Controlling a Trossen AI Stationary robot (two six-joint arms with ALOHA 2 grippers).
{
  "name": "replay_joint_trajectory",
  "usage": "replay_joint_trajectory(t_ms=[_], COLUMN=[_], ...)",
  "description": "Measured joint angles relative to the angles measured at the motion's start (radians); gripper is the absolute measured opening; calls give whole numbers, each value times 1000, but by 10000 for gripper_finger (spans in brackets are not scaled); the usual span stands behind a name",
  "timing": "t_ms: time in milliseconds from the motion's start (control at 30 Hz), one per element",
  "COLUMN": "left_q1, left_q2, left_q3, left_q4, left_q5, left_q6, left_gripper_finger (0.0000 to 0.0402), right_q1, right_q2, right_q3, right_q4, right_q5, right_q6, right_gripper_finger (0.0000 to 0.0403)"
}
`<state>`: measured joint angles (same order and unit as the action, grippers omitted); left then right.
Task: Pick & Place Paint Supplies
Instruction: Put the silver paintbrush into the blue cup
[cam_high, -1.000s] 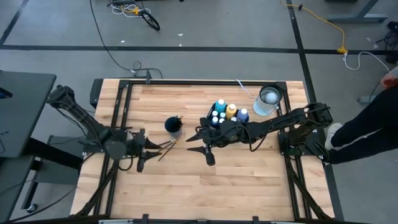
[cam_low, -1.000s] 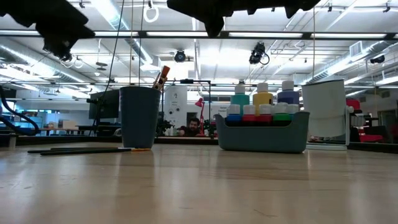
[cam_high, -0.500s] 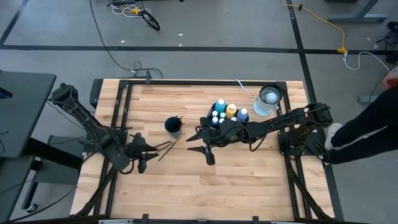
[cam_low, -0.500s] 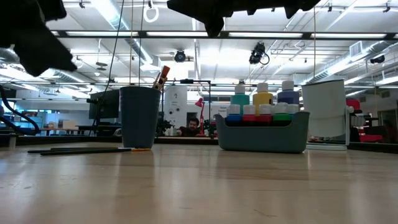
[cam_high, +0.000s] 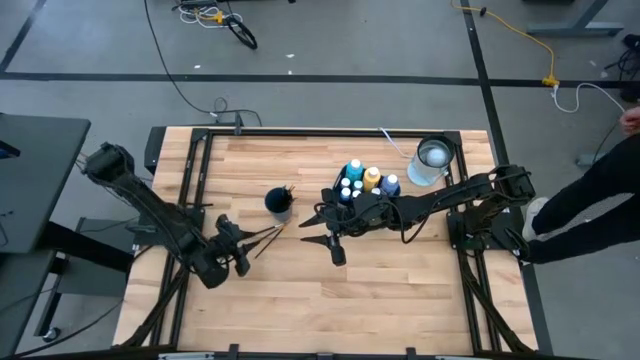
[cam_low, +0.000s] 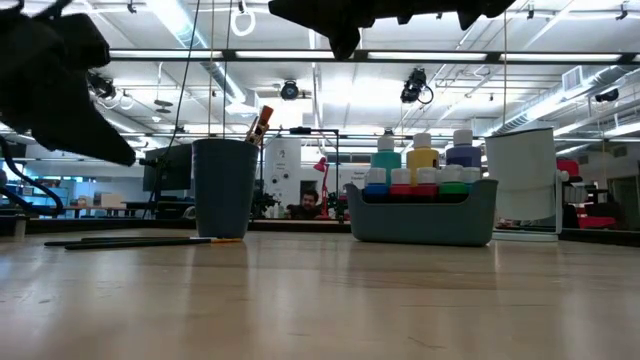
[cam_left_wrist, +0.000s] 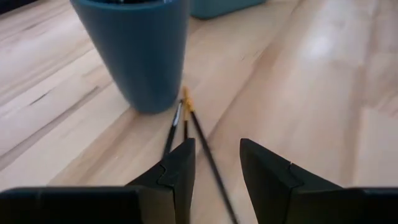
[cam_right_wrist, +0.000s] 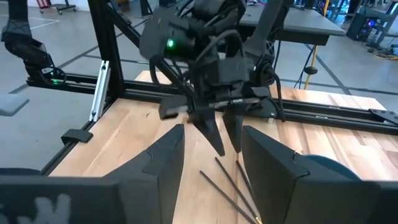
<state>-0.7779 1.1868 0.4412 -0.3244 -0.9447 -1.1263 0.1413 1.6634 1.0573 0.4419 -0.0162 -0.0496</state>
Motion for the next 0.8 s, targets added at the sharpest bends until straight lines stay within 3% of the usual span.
replay_joint_trajectory(t_ms=[133,267,367,667,800], left_q1=[24,96,142,222,245], left_q2=[105,203,244,198,115], left_q3=[0,0,0,-1,-1], left_q4=[1,0,-1,-5,-74], left_q5=[16,121,136,210,224], left_q6=[-16,-68,-56,115,170], left_gripper_finger=[135,135,135,135,135], right_q1=[0,0,0,0,0], right_q2=[0,0,0,0,0], right_q3=[0,0,0,0,0], right_q4=[0,0,0,0,-1], right_q5=[0,0,0,0,0], right_q6=[-1,-1,-1,-14,-15], right_gripper_finger=[161,161,161,161,161])
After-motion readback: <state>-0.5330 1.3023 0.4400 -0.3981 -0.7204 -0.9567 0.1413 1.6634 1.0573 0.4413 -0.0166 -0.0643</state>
